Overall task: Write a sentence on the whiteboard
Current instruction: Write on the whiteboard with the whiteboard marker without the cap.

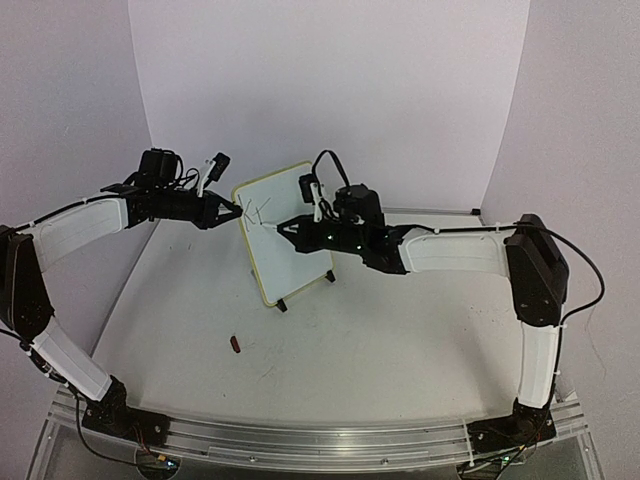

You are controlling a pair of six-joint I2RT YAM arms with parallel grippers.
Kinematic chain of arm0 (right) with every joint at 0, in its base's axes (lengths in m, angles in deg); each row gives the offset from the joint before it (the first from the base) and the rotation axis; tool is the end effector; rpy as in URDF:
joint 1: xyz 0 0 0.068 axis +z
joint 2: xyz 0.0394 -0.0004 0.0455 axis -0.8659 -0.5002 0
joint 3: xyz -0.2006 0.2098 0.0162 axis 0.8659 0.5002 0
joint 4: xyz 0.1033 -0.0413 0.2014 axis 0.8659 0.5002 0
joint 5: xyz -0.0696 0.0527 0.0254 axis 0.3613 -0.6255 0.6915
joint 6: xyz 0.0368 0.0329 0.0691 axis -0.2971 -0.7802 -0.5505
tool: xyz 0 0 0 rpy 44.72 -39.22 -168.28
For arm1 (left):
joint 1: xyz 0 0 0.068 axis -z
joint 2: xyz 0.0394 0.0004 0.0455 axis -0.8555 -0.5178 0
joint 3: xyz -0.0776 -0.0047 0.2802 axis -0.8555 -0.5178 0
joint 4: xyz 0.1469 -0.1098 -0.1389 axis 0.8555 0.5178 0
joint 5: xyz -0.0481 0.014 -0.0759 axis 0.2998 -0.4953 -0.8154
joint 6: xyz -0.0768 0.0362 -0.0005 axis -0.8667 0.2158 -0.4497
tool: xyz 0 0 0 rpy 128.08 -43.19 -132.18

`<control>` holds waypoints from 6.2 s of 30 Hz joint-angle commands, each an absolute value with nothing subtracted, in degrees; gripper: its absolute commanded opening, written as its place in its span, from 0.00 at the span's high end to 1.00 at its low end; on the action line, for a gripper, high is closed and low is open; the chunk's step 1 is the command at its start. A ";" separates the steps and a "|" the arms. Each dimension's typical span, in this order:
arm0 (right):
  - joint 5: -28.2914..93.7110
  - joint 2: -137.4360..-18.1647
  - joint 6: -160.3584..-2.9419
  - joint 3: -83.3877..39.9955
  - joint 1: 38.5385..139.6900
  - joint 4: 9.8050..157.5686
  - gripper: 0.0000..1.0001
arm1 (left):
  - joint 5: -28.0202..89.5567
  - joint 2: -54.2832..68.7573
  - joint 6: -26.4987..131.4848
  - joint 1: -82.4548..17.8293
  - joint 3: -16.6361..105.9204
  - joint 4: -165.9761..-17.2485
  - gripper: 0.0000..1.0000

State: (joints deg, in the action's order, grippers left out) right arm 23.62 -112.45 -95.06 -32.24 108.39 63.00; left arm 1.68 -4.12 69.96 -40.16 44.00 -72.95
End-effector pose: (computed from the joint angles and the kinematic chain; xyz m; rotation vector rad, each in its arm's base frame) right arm 0.3155 0.3879 0.2922 -0.6752 1.7416 1.1102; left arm 0.3048 -0.1506 0.3277 0.8199 1.9384 -0.8228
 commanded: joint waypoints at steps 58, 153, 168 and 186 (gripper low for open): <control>23.84 -112.87 -92.42 -38.85 108.39 60.64 1.00 | 2.91 -2.64 72.70 -40.29 43.99 -72.93 1.00; 20.28 -112.88 -91.67 -41.87 105.92 70.63 1.00 | 3.17 -2.00 72.71 -40.34 43.31 -72.72 1.00; 22.87 -113.02 -92.68 -41.58 105.89 68.11 1.00 | 3.04 -2.00 72.69 -40.35 43.31 -72.60 1.00; 26.04 -112.07 -93.12 -36.98 105.93 67.39 1.00 | 3.00 -2.22 72.81 -40.27 43.40 -72.57 1.00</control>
State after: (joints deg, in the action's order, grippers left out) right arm 22.74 -112.55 -92.85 -38.71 106.05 68.96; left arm 1.67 -3.72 69.93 -40.13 43.56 -73.04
